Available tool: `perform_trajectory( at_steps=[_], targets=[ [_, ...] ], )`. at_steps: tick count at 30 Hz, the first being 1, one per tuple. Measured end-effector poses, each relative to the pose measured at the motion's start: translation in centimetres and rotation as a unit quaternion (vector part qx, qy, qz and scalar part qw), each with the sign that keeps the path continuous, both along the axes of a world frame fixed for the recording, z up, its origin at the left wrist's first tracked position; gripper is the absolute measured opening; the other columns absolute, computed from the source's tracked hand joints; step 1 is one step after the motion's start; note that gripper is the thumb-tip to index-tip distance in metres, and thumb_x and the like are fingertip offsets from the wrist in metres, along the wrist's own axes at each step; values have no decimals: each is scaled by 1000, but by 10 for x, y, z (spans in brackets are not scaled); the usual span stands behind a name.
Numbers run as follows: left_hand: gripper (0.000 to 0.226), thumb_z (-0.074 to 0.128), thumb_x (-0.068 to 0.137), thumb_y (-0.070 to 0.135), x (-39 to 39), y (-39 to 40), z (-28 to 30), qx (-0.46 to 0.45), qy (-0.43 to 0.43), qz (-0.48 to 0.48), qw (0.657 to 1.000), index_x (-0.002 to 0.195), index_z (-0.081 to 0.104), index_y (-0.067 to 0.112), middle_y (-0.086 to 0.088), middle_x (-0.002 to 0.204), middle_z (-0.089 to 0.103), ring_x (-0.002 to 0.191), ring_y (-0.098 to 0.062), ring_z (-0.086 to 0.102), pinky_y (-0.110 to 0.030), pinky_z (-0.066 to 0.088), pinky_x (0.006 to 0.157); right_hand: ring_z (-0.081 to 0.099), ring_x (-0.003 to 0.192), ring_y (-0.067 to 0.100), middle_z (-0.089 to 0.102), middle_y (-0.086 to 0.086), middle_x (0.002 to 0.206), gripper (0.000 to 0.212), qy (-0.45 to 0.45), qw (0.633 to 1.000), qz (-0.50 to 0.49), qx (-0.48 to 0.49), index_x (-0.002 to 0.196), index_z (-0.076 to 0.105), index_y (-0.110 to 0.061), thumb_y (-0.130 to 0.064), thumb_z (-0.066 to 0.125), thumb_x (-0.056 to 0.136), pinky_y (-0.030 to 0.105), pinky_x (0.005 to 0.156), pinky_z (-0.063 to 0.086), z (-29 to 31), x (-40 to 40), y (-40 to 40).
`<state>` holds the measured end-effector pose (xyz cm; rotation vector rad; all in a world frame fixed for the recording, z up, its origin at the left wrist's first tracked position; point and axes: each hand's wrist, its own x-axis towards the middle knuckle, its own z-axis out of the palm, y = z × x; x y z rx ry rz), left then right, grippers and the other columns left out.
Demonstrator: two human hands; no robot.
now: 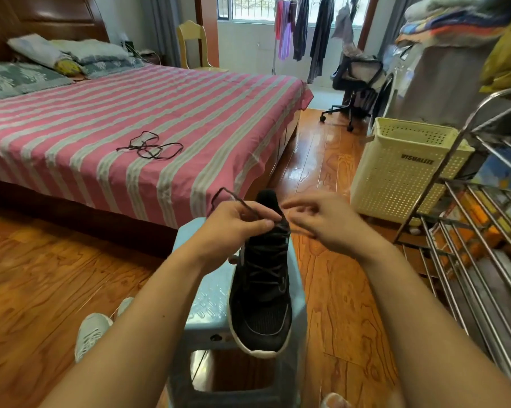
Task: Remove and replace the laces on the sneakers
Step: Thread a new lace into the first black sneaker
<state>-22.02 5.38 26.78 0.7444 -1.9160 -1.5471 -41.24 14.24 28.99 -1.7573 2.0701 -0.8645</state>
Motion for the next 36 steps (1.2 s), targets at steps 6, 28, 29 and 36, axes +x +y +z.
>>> perform_trajectory(
  at_steps=[6,28,29,36],
  targets=[
    [15,74,83,-7,-5,2,1,-48,-10,17,999,90,77,7,-10,85,77,85,-17,74,-32,59,84,64,82,2,70,-11,85,8,-42,997,17,-56,94,73,-23,-19,67,91,27,74,53,-16,18,-13],
    [23,61,101,11,21,5,-17,220,-3,138,966,78,57,9,-1,59,39,47,-12,33,-21,38,46,56,72,9,61,-6,78,12,-115,965,-155,-176,84,66,-20,-13,61,92,24,65,43,-33,2,-32],
    [24,59,100,8,20,7,-16,258,17,131,957,76,54,9,-1,58,36,48,-12,30,-21,35,45,58,76,14,61,-4,81,11,-73,970,-164,-166,86,65,-19,-14,61,94,26,67,45,-36,-5,-30],
    [20,51,98,10,21,12,-6,339,14,177,924,82,63,7,-4,65,55,58,-17,51,-28,44,57,53,85,16,56,1,99,6,76,954,-186,-224,93,64,-14,-10,59,94,31,75,46,-40,-3,-28]
  ],
)
